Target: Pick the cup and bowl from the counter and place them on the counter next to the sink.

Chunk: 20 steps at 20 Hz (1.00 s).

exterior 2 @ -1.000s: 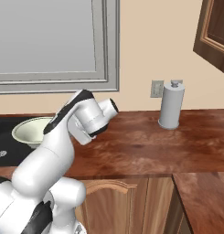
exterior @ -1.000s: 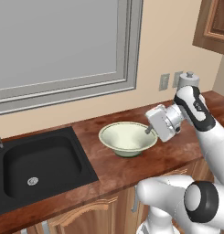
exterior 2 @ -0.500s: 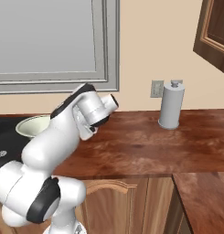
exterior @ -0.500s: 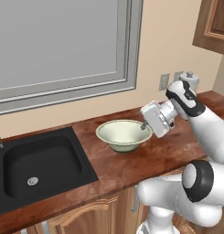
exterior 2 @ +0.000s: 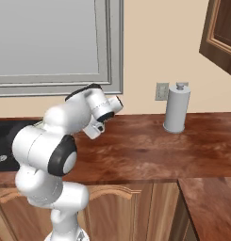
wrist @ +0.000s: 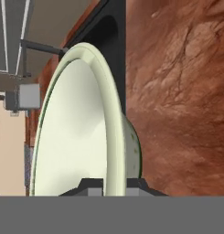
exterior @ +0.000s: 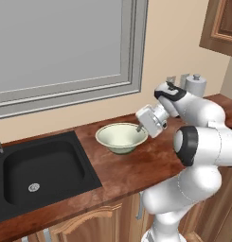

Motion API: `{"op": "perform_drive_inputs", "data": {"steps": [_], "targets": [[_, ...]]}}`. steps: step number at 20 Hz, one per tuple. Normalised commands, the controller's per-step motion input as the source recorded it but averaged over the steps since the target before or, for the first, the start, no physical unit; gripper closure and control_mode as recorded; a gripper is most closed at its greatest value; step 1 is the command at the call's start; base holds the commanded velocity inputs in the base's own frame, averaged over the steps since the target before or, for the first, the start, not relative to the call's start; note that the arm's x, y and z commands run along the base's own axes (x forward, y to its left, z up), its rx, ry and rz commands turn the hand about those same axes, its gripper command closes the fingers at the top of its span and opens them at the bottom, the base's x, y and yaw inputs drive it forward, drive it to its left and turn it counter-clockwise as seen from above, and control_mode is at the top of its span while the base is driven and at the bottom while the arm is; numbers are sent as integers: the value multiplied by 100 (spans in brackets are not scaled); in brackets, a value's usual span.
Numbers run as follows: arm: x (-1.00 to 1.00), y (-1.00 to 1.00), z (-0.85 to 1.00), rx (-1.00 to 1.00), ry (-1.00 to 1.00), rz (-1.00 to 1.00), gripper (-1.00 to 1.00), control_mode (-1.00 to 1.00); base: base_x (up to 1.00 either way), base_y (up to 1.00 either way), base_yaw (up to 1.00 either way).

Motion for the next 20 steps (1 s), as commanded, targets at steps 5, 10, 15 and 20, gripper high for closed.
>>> {"op": "perform_drive_inputs", "data": {"steps": [5, 10, 15, 20], "targets": [[30, 22, -25, -1, -9, 0, 100, -100, 0, 0, 0], [2, 15, -14, 0, -10, 0, 100, -100, 0, 0, 0], [14, 6, -37, 0, -8, 0, 100, -100, 0, 0, 0], [17, 11, -33, 0, -2, -1, 100, -100, 0, 0, 0]]}}
